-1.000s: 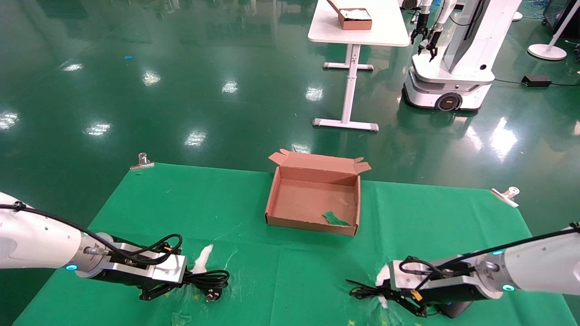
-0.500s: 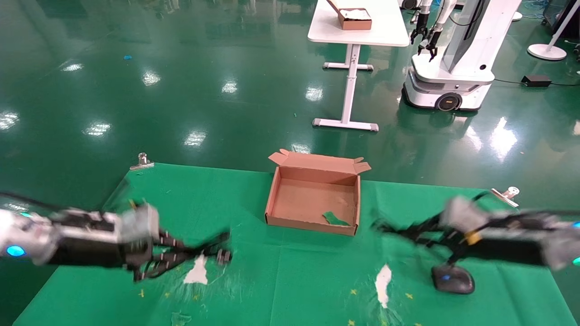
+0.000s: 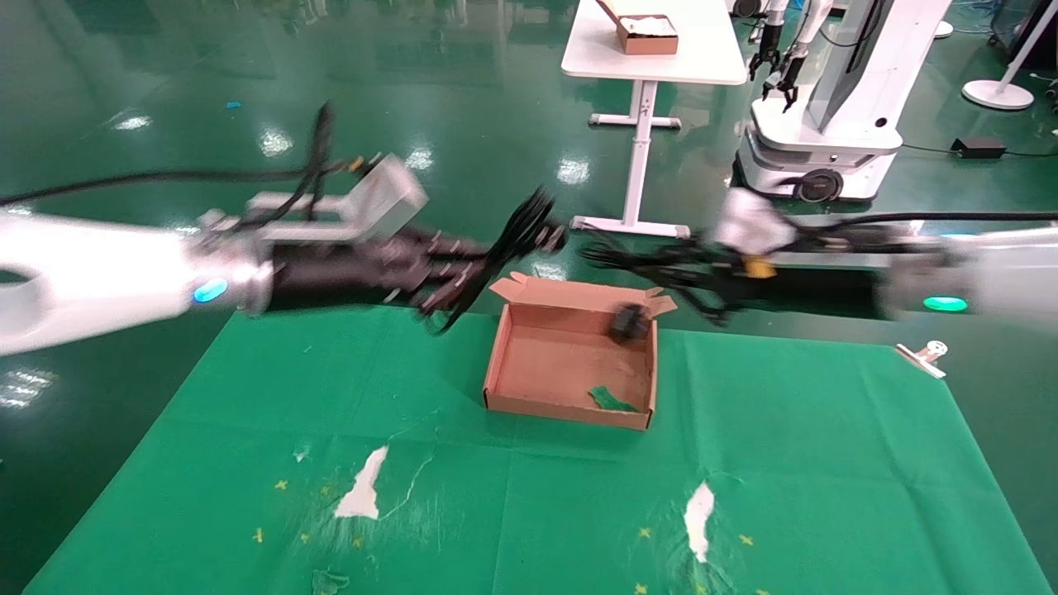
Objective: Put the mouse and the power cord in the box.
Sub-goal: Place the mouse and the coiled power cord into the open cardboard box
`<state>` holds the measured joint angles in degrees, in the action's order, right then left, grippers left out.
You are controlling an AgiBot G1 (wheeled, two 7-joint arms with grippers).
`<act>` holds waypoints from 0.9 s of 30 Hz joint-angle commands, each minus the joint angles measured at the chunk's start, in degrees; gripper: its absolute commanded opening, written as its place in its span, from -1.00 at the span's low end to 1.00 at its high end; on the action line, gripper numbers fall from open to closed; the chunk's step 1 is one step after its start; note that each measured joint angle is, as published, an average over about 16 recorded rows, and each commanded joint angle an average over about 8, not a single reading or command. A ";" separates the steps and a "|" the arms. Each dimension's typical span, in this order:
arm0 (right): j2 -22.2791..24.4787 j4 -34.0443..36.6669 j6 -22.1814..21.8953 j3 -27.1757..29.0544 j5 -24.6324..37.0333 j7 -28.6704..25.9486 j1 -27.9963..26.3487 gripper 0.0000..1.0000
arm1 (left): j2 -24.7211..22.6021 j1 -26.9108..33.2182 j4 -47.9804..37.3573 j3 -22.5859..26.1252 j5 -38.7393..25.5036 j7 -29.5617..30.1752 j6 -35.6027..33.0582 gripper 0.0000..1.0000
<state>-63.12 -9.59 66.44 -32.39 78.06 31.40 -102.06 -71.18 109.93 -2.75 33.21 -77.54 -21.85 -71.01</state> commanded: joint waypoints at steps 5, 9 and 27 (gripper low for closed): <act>-9.51 4.63 -13.63 0.50 -0.35 2.38 2.30 -1.00 | -4.38 1.44 1.61 -0.85 1.33 0.42 6.05 -1.00; -13.60 6.81 -21.01 0.44 -0.21 3.24 5.97 -0.97 | -3.41 1.65 1.72 -0.46 0.75 0.81 4.34 -1.00; -13.61 5.19 -19.37 -0.98 -0.14 4.62 8.83 1.00 | -0.72 2.19 1.76 3.42 -4.83 -1.49 0.24 -1.00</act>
<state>-76.29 -4.17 46.83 -33.19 77.78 36.26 -93.57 -72.33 111.87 -0.76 36.73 -82.52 -23.32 -70.19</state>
